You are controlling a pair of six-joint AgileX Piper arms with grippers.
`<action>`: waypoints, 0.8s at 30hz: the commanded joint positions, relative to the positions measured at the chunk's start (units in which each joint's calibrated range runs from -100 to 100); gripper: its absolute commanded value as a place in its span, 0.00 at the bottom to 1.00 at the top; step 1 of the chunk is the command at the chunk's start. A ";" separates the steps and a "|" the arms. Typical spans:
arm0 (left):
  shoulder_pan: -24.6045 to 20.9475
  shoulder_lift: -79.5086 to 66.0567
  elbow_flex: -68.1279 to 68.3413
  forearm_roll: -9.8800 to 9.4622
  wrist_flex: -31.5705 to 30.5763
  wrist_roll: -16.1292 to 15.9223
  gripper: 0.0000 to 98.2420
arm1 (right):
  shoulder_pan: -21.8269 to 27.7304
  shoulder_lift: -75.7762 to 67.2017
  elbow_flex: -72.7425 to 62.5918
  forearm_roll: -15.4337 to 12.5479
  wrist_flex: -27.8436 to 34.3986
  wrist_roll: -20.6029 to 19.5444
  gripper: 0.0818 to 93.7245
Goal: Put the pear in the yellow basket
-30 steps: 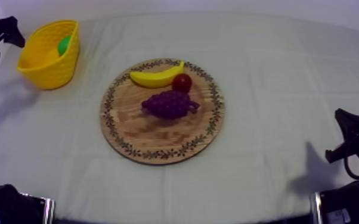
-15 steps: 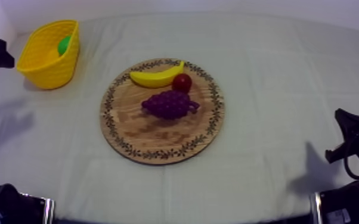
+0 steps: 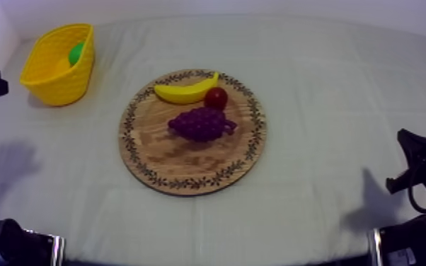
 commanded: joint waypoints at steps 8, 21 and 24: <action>0.61 -8.36 9.46 0.64 -12.22 -0.59 0.09 | 0.00 -0.03 -0.02 0.01 0.02 0.01 0.00; 0.75 -28.72 31.38 0.58 -28.80 -3.29 0.00 | 0.00 -0.03 -0.02 0.01 0.02 0.01 0.00; 0.90 -33.50 35.76 0.45 -31.03 -1.91 0.00 | 0.00 -0.03 -0.02 0.01 0.02 0.01 0.00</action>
